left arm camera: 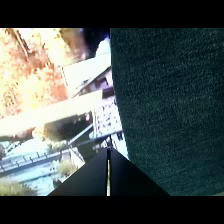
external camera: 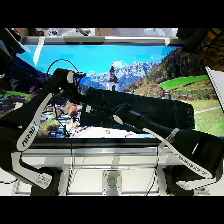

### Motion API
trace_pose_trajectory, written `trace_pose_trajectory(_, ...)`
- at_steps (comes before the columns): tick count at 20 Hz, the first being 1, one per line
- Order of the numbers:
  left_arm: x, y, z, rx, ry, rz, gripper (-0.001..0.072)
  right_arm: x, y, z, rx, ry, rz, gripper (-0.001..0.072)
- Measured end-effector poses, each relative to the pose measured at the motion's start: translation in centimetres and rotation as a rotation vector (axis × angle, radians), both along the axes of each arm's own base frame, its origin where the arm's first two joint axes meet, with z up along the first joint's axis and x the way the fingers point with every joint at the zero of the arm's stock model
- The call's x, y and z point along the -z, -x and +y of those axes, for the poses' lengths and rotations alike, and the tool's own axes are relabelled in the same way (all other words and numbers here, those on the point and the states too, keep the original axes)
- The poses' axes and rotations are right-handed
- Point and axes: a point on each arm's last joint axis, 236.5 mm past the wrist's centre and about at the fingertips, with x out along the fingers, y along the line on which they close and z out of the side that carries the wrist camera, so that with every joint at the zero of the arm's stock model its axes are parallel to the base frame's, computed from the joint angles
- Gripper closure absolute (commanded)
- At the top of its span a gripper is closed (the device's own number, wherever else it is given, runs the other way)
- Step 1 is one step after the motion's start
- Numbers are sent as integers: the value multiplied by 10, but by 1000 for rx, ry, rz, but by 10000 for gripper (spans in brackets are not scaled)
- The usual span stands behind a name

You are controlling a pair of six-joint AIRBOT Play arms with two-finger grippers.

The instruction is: Fold the clothes and pants, and hang the long-sleeved shirts on hangers.

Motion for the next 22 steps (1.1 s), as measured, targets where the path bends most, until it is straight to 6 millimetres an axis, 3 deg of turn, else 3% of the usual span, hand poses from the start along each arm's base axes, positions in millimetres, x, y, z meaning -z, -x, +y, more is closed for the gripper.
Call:
trace_pose_trajectory(6, -1, -4, -9, -7, 39, -16, 682, -6, -43, -27, 143, -50, -16, 311)
trace_pose_trajectory(9, -1, -4, -14, -11, 59, -17, 682, -11, -62, -36, 193, -72, -27, 306)
trace_pose_trajectory(10, -1, -4, -15, -12, 64, -18, 682, -12, -66, -38, 201, -76, -30, 264)
trace_pose_trajectory(11, -1, -4, -15, -12, 66, -19, 682, -12, -68, -38, 202, -76, -32, 234)
trace_pose_trajectory(14, -1, -5, -17, -11, 72, -20, 682, -10, -57, -30, 140, -39, -32, 234)
trace_pose_trajectory(15, -1, -5, -17, -5, 72, -21, 682, -8, -50, -25, 110, -23, -29, 269)
trace_pose_trajectory(18, -1, -5, -18, 3, 74, -21, 682, -2, -35, -12, 46, 3, -25, 687)
trace_pose_trajectory(22, -1, -5, -18, 10, 75, -21, 682, 4, -37, -12, 64, -1, -13, 695)
